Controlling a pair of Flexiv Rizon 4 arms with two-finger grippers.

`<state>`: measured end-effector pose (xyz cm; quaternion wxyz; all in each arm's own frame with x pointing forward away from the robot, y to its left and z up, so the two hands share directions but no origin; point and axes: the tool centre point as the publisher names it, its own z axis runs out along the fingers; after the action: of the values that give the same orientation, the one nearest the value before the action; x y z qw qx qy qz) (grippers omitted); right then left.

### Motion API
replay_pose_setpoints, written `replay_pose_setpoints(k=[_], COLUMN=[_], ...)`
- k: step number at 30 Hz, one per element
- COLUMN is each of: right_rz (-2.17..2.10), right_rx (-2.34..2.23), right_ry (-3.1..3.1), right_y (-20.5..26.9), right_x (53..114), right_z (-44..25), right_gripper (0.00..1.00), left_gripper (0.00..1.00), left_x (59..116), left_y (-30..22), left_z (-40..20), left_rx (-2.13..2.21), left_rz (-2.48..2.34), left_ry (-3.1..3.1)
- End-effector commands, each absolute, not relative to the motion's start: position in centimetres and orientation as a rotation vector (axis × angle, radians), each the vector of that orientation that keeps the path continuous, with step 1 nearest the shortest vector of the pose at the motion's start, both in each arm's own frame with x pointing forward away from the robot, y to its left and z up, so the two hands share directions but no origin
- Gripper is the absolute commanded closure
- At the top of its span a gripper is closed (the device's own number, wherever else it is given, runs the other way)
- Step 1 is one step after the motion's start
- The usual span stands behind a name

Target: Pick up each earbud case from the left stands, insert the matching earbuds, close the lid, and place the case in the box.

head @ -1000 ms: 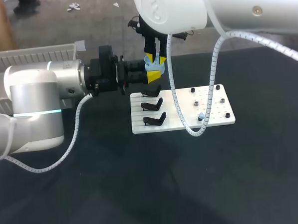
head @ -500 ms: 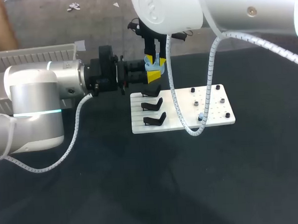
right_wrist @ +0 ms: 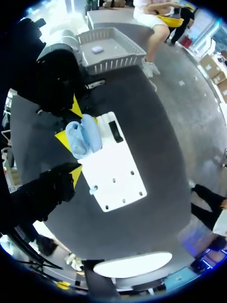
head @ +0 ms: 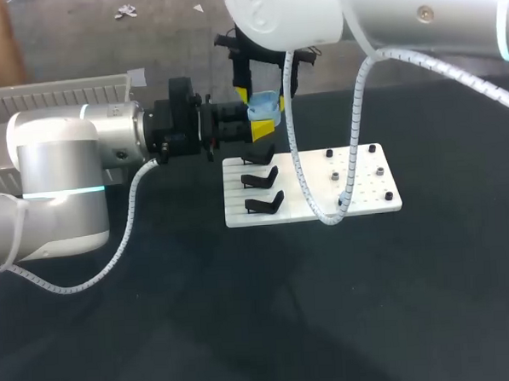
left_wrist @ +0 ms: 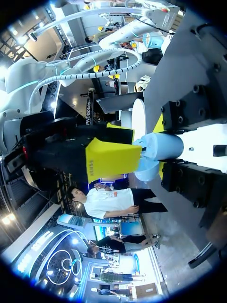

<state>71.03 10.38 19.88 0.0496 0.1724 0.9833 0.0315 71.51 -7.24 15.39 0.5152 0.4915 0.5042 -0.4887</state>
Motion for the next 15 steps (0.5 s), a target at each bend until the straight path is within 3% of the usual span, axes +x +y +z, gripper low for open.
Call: replay_pose_setpoints(k=[1, 15], right_rz=[0.175, 0.233], right_rx=[0.476, 0.586], right_ry=[2.916, 2.735], right_y=[8.6, 3.9], right_x=[68.3, 64.6], right_z=[20.2, 19.6], right_gripper=[0.00, 0.00], left_gripper=[1.00, 1.00], left_x=[71.6, 71.6], left_y=[-7.3, -7.3], left_z=[15.3, 15.3], left_rx=[1.180, 1.180], left_rz=[-1.174, -1.174], left_ry=[1.208, 1.208])
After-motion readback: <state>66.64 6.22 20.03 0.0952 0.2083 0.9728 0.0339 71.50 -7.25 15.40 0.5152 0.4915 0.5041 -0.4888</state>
